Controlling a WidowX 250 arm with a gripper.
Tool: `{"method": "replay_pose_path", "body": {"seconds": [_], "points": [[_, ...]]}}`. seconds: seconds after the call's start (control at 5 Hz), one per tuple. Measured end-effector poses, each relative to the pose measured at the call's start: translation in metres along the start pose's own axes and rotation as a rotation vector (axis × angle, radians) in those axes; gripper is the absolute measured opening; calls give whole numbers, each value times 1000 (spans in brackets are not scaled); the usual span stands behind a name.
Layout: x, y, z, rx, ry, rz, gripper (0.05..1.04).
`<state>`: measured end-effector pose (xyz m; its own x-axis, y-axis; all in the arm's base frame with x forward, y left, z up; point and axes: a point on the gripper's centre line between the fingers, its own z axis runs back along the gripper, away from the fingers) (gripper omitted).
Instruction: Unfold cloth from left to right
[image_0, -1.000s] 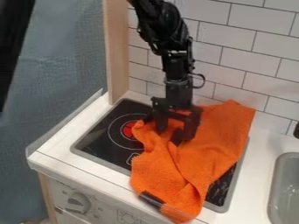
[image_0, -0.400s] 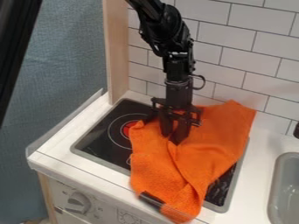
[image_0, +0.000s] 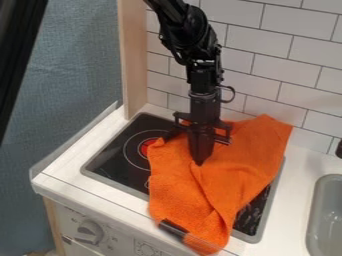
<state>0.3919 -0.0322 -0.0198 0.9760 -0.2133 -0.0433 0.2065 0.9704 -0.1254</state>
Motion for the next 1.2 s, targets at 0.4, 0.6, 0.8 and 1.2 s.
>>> {"method": "replay_pose_path", "body": {"seconds": [0.4, 0.6, 0.8, 1.2], "points": [[-5, 1, 2, 6, 25, 18, 52], [-6, -4, 25, 0, 39, 39, 52], [-1, -32, 51, -41, -2, 27, 52], [7, -79, 61, -68, -48, -23, 52]]}}
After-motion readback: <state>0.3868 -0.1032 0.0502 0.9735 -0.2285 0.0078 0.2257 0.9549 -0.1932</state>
